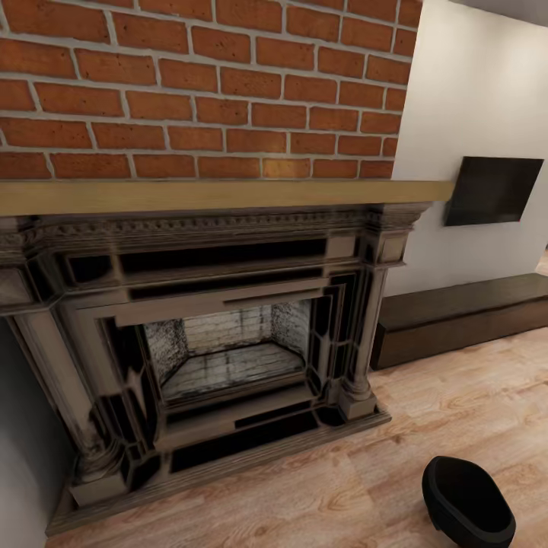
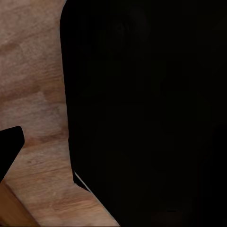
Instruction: Place each of the two pumpkins and all three candles from the living room inside a cabinet in the living room (use any cabinet), then make sure every cabinet is closed, and position the cauldron so it is next to a table in the living room.
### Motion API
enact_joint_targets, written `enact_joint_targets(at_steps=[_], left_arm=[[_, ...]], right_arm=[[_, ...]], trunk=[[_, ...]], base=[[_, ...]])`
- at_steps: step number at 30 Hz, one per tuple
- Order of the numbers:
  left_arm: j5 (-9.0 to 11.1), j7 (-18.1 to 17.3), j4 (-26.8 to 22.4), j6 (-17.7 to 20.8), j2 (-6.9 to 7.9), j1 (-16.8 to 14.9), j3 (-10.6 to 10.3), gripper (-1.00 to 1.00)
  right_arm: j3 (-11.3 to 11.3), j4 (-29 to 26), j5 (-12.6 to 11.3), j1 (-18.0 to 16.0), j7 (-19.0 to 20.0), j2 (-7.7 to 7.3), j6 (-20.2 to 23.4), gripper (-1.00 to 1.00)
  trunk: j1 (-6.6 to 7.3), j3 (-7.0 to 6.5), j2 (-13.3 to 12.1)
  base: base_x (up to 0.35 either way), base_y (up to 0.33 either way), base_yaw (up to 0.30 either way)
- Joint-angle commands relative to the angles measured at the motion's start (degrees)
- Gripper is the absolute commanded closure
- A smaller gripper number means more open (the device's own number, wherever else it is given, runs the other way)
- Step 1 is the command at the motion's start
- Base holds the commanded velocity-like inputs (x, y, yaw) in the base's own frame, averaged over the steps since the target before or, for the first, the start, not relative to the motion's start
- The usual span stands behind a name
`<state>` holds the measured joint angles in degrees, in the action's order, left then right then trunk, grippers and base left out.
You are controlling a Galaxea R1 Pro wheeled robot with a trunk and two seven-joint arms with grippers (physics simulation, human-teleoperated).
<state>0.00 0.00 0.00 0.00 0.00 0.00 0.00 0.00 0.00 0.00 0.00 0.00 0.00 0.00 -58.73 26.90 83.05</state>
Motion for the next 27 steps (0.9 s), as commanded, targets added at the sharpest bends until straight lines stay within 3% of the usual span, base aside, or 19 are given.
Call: enact_joint_targets(at_steps=[1,8,11,16,22,27], left_arm=[[-0.3,-0.3,-0.3,-0.3,0.33,0.3,0.3,-1.00],[-0.3,-2.6,-2.6,-0.5,2.49,1.3,0.4,-1.00],[-0.3,-3.5,-3.5,-0.5,2.49,1.3,0.4,-1.00],[-0.3,-3.6,-5.2,-0.5,2.49,1.3,0.4,-1.00],[-0.3,-3.6,-7.1,-0.5,2.49,1.3,0.4,-1.00],[-0.1,-2.0,-5.5,-0.8,0.99,-0.4,-0.1,-1.00]], right_arm=[[0.3,-0.3,-0.3,-0.1,-0.3,0.33,0.3,-1.00],[2.2,-2.6,-2.6,-0.1,-2.0,2.58,1.0,-1.00],[2.2,-3.6,-3.5,-0.1,-2.0,3.51,1.0,-1.00],[2.2,-5.1,-5.0,-0.1,-2.0,3.51,1.0,-1.00],[2.2,-5.1,-5.0,-0.1,-2.0,3.51,1.0,-1.00],[0.5,-3.5,-3.4,-0.1,-0.4,1.88,-0.6,-1.00]], trunk=[[0.00,0.03,0.0],[0.00,0.03,0.0],[0.00,0.03,0.0],[0.00,0.03,0.0],[0.00,0.03,0.0],[0.00,0.03,0.0]], base=[[0.000,0.000,0.000],[0.000,0.000,0.000],[0.000,0.000,0.000],[0.000,0.000,0.000],[0.000,0.000,0.000],[0.000,0.000,-0.132]])
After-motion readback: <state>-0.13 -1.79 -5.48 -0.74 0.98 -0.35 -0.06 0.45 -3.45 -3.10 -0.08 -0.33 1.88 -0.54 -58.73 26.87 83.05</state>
